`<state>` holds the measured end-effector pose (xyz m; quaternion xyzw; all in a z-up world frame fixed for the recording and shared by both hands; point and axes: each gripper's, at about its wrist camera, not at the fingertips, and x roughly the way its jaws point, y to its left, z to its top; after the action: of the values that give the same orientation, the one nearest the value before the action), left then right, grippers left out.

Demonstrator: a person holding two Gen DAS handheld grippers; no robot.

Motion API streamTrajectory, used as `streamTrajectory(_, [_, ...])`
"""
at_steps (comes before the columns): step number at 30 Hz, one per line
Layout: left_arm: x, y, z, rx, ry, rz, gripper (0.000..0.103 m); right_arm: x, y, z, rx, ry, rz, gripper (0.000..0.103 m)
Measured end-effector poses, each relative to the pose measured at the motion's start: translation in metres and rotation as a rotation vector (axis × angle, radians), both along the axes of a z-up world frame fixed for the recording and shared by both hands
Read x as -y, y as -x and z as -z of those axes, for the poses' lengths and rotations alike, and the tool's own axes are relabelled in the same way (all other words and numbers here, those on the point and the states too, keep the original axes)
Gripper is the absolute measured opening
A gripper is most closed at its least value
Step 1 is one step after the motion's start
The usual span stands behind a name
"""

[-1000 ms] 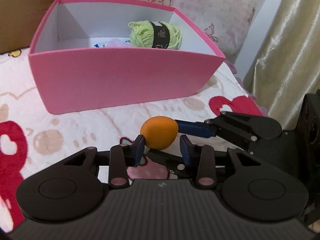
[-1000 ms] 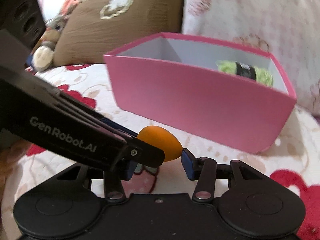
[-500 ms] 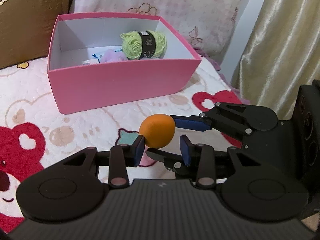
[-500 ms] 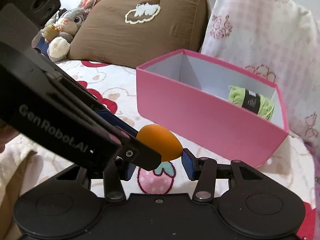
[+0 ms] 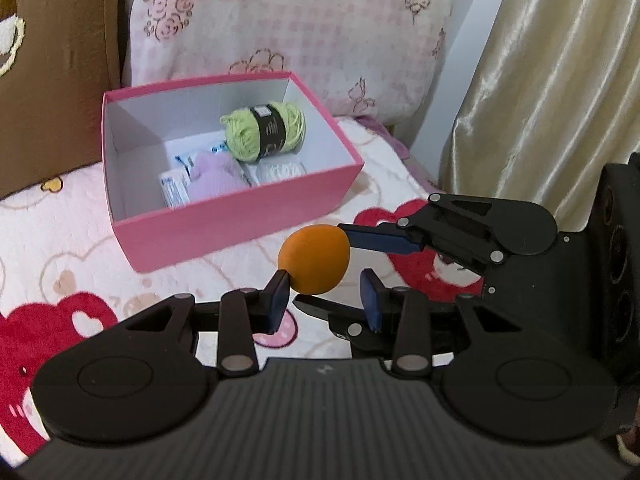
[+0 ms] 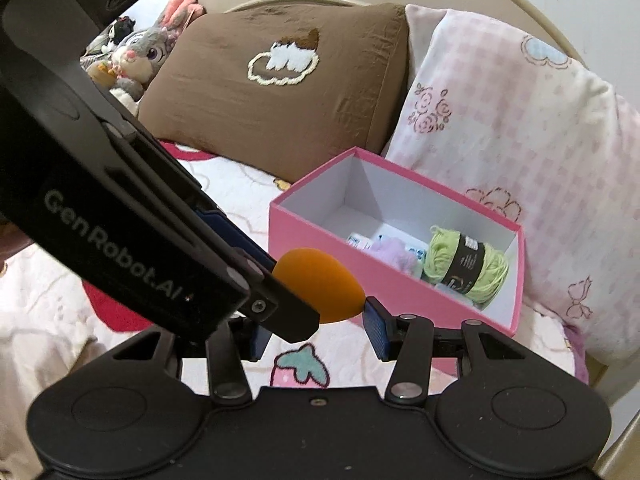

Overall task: Organize objects
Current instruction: 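Lift the orange sponge with the left tool and carry it into the pink box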

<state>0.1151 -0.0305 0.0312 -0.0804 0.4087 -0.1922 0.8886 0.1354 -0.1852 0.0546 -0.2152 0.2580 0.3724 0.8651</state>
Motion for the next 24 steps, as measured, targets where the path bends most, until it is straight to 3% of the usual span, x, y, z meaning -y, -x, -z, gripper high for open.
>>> streamTrajectory(14, [-0.031, -0.073, -0.050, -0.034, 0.004, -0.049, 0.036, -0.024, -0.080, -0.044, -0.140, -0.072, 0.045, 0.053])
streamTrajectory(24, [-0.052, -0.166, -0.019, -0.072, 0.069, -0.149, 0.036, -0.036, -0.171, -0.030, -0.226, -0.131, 0.047, 0.053])
